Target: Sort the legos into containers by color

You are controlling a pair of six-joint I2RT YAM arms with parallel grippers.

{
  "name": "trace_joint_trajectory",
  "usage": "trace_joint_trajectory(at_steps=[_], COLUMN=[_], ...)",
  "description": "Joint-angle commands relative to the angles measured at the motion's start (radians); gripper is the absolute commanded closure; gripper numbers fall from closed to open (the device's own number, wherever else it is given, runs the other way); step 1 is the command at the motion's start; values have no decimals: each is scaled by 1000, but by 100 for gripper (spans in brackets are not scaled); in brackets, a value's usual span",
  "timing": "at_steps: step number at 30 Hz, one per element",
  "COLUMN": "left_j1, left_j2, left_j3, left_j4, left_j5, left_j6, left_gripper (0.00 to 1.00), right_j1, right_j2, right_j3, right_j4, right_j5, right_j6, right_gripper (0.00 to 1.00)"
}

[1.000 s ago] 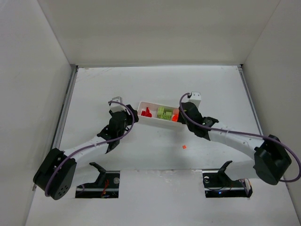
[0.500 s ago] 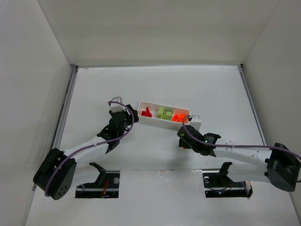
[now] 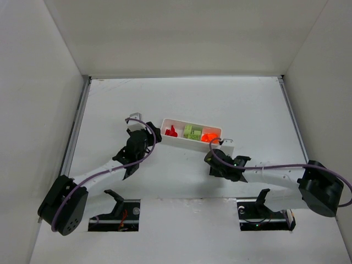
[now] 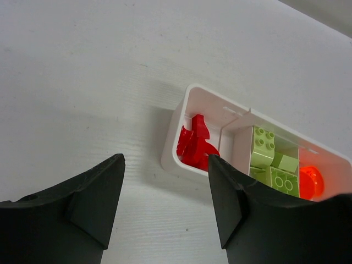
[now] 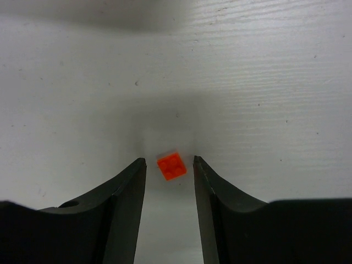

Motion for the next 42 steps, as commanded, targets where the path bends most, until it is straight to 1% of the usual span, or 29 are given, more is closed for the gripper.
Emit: trace_joint_trajectory(at_steps=[1,4,9,11,14,15,17,20,26,31,38,42], left_j1=[-2,7,6,12,9,9,12,13,13,13,15,15], left_j2=[-37,-37,-52,-51,-51,-52,-52,-49,-51,-49,-51,-51], left_j3=[-6,-9,-12,-14,-12,-12,-12,-12,-14,-14,-14,-14], left_j4=[41,41,39,39,38,38,38,38,38,38,39,39], left_j5=[3,3,6,6,11,11,11,11,11,11,11,11], left_j6=[-8,-9,-9,-11,-12,-12,-12,-12,-12,-12,-12,-12], left_gripper=[40,40,40,40,40,40,40,40,40,40,40,40], right_j1=[6,6,23,32,49,52,64,89,118,139,147,149], right_j2=[23,39,66,72,86,94,106,117,117,131,189,181], right_j3=[25,29,37,46,60,63,72,84,86,95,121,123], right_j4=[27,29,35,24,-2,-9,-29,-48,-77,-98,-100,-97], right_j5=[-6,-35,-48,-46,-28,-19,0,3,5,6,37,63], right_j6=[0,0,8,9,9,9,14,17,24,34,34,34], right_gripper=[54,55,66,67,67,65,57,58,64,64,77,80])
